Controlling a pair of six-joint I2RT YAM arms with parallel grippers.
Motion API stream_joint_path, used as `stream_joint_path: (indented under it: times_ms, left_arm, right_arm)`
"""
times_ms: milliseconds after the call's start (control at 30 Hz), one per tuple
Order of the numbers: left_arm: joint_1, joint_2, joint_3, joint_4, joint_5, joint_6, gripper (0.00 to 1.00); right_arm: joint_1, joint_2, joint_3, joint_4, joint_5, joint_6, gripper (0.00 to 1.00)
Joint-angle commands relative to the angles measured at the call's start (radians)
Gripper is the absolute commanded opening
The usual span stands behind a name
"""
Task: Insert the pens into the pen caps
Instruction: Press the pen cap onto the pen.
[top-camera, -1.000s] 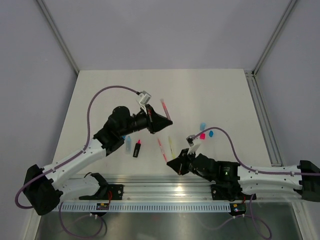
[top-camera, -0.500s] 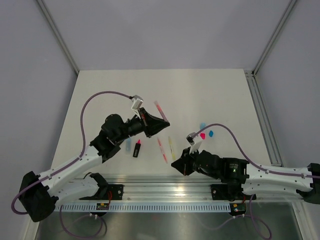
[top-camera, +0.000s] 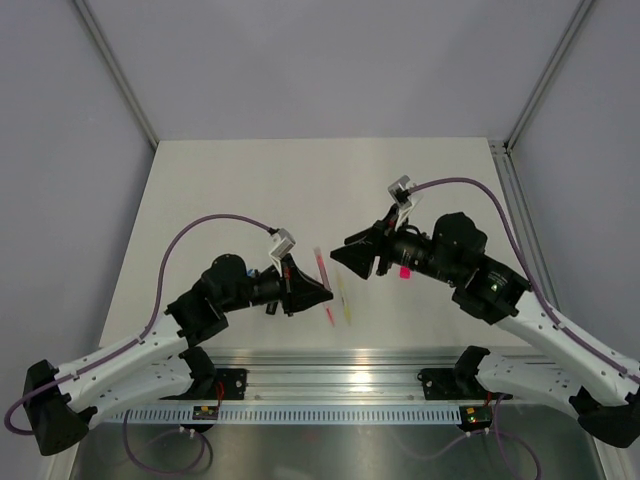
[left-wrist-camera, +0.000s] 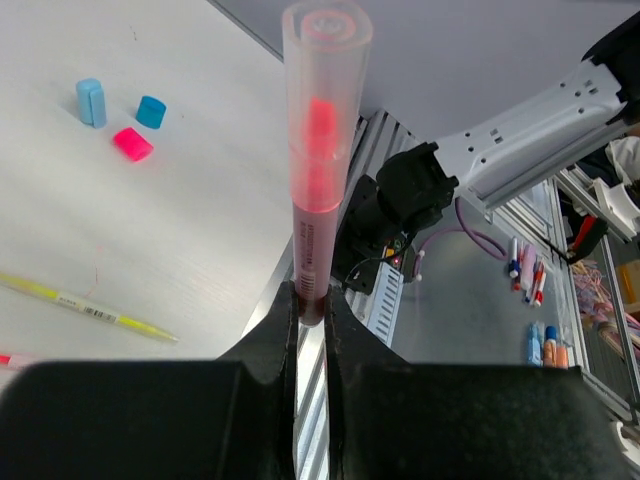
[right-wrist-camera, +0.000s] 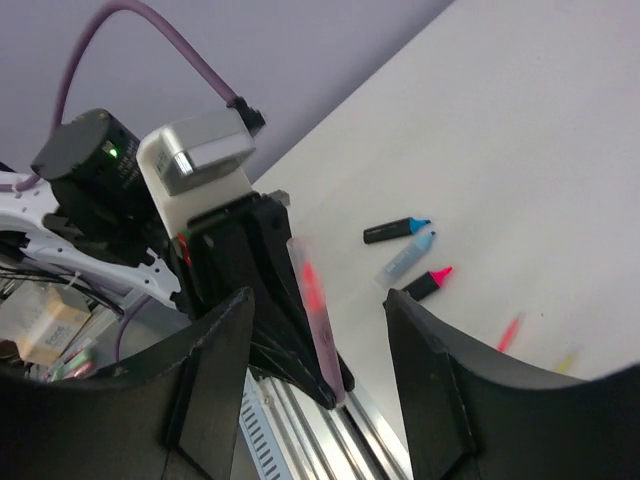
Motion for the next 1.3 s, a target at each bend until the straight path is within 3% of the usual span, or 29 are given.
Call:
stream_joint_path:
  times_ms: [0,333,467,533,1067,1200,1267]
  left_arm:
    - [-0.008,-0.002,0.012,0.001,0.050,0.043,0.00]
    - [-0.013,0.015,0.011,0.012,0.063,0.043,0.00]
    - [-0.014,0.025,0.011,0.018,0.059,0.040,0.00]
    - [-0.014,0.024,0.011,0.018,0.059,0.039,0.00]
    - [-0.014,0.029,0.012,0.032,0.058,0.033,0.00]
    - [-0.014,0.027,0.009,0.032,0.056,0.035,0.00]
    - [-0.014,0.027,0.009,0.032,0.055,0.035,0.00]
  right_arm:
    - [-0.037,0.080,0.068,0.063,-0.177,-0.052,0.63]
    - [-0.040,0.161,0.068,0.185,-0.272,0.017,0.59]
    - [-0.040,0.175,0.042,0.210,-0.273,0.042,0.45]
    - [-0.039,0.178,0.034,0.208,-0.270,0.049,0.43]
    - [-0.042,0.210,-0.030,0.256,-0.230,0.061,0.54]
    - [-0.039,0.202,-0.039,0.264,-0.226,0.066,0.27]
    - [-0.040,0.202,-0.042,0.259,-0.221,0.066,0.25]
